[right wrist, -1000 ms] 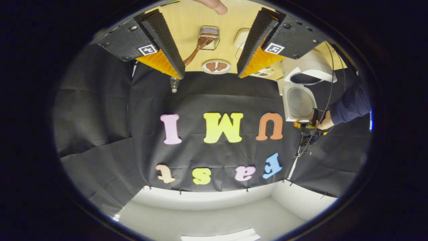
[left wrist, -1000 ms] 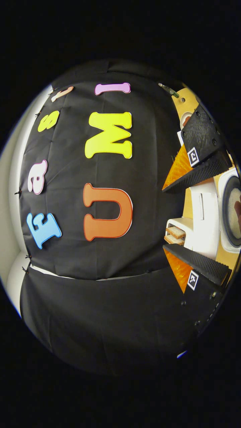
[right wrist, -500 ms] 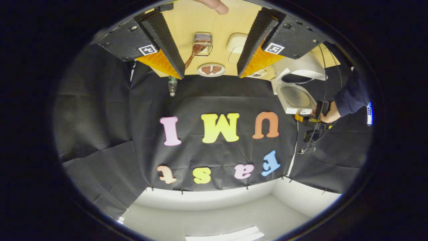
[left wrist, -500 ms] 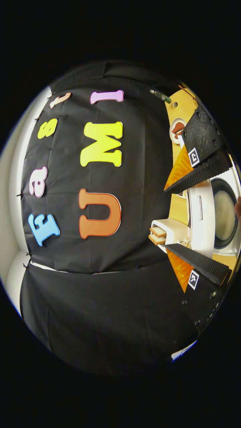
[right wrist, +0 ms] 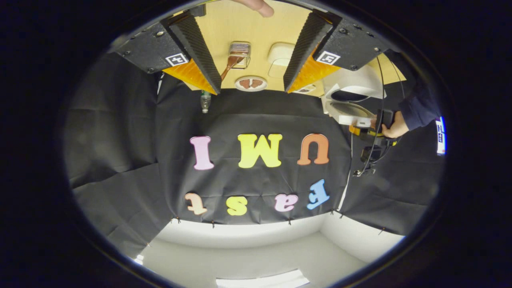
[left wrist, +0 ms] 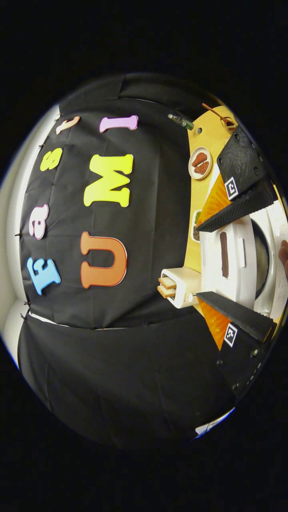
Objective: Close the left gripper, press the button to open the rice cooker; take a wooden spoon from the chopstick holder with the right hand, scoop a spoonful of rice and pour it into the rice cooker, then put the wooden spoon back into the chopstick holder.
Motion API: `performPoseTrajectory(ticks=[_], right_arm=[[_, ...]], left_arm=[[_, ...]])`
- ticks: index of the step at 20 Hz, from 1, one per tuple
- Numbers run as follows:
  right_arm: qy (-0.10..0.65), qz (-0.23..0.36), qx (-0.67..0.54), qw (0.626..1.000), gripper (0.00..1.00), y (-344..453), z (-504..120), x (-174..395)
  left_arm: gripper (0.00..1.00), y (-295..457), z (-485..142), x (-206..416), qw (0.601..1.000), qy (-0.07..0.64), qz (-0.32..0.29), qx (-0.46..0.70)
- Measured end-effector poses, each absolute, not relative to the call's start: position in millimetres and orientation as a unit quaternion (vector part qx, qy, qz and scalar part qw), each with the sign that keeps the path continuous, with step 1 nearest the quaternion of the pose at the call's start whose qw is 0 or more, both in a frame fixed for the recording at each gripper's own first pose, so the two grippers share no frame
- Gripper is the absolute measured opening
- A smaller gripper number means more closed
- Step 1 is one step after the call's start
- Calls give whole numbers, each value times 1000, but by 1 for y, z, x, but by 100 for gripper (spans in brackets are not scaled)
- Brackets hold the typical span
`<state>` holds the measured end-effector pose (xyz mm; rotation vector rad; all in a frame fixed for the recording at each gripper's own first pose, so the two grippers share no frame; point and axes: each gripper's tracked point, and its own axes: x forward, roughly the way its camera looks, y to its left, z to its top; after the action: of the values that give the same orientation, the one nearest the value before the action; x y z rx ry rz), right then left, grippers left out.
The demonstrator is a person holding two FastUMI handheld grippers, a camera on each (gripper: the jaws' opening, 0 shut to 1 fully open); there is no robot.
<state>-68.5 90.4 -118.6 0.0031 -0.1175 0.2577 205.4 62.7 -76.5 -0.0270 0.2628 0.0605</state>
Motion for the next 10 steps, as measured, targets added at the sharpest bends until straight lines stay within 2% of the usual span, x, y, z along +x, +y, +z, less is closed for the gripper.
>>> performPoseTrajectory(ticks=[1,5,6,7,8,10], right_arm=[[-60,129,1,990,95,94,-117,-72],[-56,136,-13,989,96,108,-118,-81],[-55,138,-18,989,100,115,-115,-80],[-54,139,-22,989,96,118,-115,-82],[-55,141,-25,988,100,122,-114,-83],[-55,143,-33,988,100,130,-113,-84]], left_arm=[[96,62,-83,199,990,136,28,-18],[96,55,-109,178,987,157,19,-26],[96,55,-112,173,988,154,19,-18],[97,56,-115,171,988,154,20,-13],[97,55,-118,167,988,153,20,-11],[97,54,-129,162,986,166,19,-13]])
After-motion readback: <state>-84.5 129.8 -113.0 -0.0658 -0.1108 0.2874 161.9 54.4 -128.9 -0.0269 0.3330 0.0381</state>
